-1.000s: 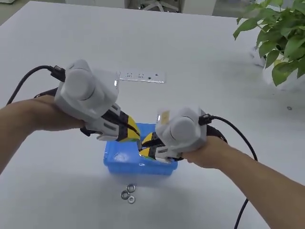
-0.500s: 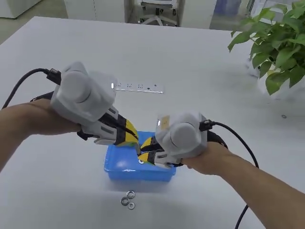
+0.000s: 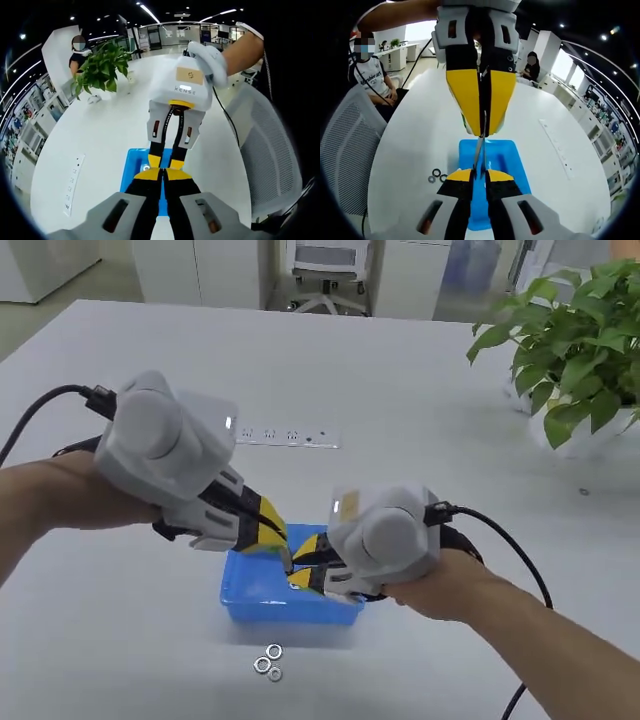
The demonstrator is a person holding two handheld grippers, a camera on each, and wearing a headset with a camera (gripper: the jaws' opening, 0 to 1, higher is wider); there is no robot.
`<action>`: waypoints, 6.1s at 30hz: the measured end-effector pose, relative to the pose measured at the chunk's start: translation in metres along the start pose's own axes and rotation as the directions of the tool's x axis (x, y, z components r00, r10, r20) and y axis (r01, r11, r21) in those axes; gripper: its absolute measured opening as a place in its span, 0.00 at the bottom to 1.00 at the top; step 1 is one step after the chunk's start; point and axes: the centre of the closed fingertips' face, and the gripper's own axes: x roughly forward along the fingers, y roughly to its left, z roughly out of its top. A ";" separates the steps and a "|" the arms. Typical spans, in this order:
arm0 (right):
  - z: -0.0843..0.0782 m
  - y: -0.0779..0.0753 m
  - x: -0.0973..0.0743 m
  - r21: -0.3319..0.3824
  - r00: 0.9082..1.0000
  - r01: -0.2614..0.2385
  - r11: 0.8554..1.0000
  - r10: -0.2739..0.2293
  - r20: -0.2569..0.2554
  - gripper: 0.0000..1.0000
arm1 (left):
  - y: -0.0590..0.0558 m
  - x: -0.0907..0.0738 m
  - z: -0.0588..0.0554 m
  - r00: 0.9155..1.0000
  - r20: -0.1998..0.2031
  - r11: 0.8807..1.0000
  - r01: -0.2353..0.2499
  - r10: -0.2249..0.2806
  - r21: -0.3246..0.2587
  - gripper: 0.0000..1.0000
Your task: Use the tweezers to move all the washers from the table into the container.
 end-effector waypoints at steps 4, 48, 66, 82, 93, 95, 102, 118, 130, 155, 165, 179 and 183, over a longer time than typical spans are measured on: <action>0.004 0.005 -0.003 -0.002 1.000 0.004 1.000 -0.004 0.010 0.11 | -0.005 -0.003 0.003 1.000 0.002 1.000 0.005 -0.005 0.001 0.05; -0.010 0.065 0.019 0.068 0.994 -0.104 0.992 0.102 0.033 0.12 | -0.058 0.008 -0.016 0.998 0.015 0.998 0.061 -0.061 -0.002 0.05; -0.025 0.087 0.032 0.066 0.991 -0.135 0.989 0.135 0.004 0.12 | -0.077 0.019 -0.037 0.996 -0.022 0.996 0.087 -0.087 -0.007 0.05; -0.032 0.092 0.038 0.091 0.989 -0.149 0.985 0.150 0.002 0.12 | -0.082 0.023 -0.039 0.995 -0.022 0.995 0.097 -0.098 -0.026 0.05; -0.031 0.093 0.038 0.093 0.989 -0.149 0.984 0.150 0.004 0.12 | -0.079 0.023 -0.041 0.994 -0.018 0.994 0.103 -0.104 -0.037 0.05; -0.031 0.094 0.038 0.090 0.988 -0.151 0.984 0.151 0.003 0.12 | -0.079 0.023 -0.041 0.994 -0.019 0.994 0.105 -0.106 -0.037 0.05; -0.030 0.095 0.037 0.091 0.989 -0.147 0.985 0.148 0.005 0.12 | -0.079 0.023 -0.040 0.994 -0.017 0.994 0.106 -0.107 -0.036 0.05; -0.033 0.095 0.037 0.103 0.988 -0.151 0.983 0.152 0.004 0.12 | -0.077 0.028 -0.042 0.994 -0.021 0.993 0.109 -0.110 -0.040 0.05; -0.034 0.096 0.037 0.150 0.987 -0.159 0.976 0.161 -0.002 0.09 | -0.076 0.030 -0.041 0.994 -0.017 0.993 0.106 -0.107 -0.049 0.05; -0.021 0.093 0.024 0.103 0.988 -0.152 0.983 0.154 -0.010 0.09 | -0.078 0.015 -0.027 0.995 -0.015 0.994 0.098 -0.099 -0.043 0.05; -0.012 0.085 0.013 0.096 0.991 -0.133 0.986 0.135 -0.010 0.09 | -0.073 0.007 -0.016 0.996 -0.010 0.996 0.087 -0.088 -0.032 0.05; -0.002 0.065 0.005 0.079 0.994 -0.112 0.991 0.113 -0.010 0.09 | -0.057 -0.004 -0.003 0.998 -0.011 0.998 0.064 -0.064 -0.014 0.05; 0.001 0.058 0.003 0.075 0.994 -0.107 0.991 0.108 -0.008 0.09 | -0.052 -0.006 -0.001 0.998 -0.011 0.998 0.060 -0.060 -0.008 0.05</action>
